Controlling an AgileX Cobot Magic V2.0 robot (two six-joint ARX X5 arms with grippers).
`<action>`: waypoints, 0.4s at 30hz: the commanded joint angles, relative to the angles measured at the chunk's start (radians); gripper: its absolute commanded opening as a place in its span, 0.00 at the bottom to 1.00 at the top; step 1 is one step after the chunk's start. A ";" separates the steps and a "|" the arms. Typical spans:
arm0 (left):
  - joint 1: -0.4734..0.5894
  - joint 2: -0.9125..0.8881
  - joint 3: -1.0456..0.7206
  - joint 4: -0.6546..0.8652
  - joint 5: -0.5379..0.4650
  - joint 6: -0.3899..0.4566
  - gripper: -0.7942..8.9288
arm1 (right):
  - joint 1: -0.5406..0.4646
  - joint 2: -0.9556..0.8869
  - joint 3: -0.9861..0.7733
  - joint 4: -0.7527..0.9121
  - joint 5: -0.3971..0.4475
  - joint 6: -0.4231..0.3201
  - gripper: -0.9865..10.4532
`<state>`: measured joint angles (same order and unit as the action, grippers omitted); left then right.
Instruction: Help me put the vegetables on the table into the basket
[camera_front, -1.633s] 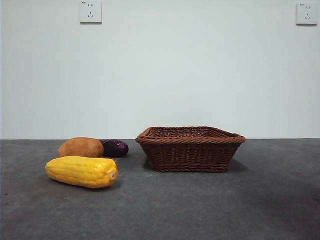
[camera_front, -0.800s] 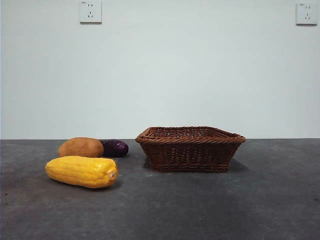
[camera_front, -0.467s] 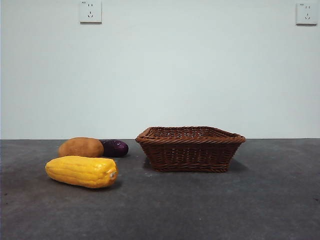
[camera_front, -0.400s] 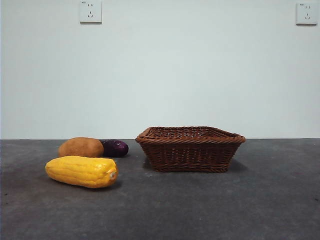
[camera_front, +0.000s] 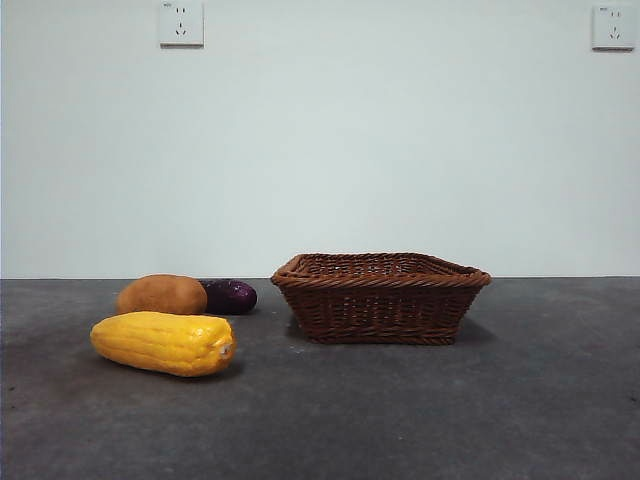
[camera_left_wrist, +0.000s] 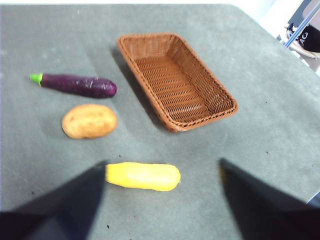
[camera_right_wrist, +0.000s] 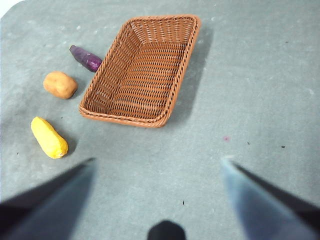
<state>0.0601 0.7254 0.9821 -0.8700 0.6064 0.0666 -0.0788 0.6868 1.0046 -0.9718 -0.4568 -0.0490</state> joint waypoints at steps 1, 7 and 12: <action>-0.003 0.018 0.000 0.011 0.004 -0.014 0.76 | 0.001 0.014 0.006 0.014 -0.010 0.020 0.64; -0.003 0.030 0.000 0.047 0.004 -0.014 0.76 | 0.001 0.137 0.018 0.185 -0.055 0.105 0.64; -0.003 0.039 0.000 0.048 0.004 -0.014 0.76 | 0.070 0.418 0.165 0.244 -0.078 0.122 0.64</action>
<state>0.0597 0.7650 0.9821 -0.8326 0.6060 0.0551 -0.0078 1.1000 1.1679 -0.7376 -0.5297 0.0635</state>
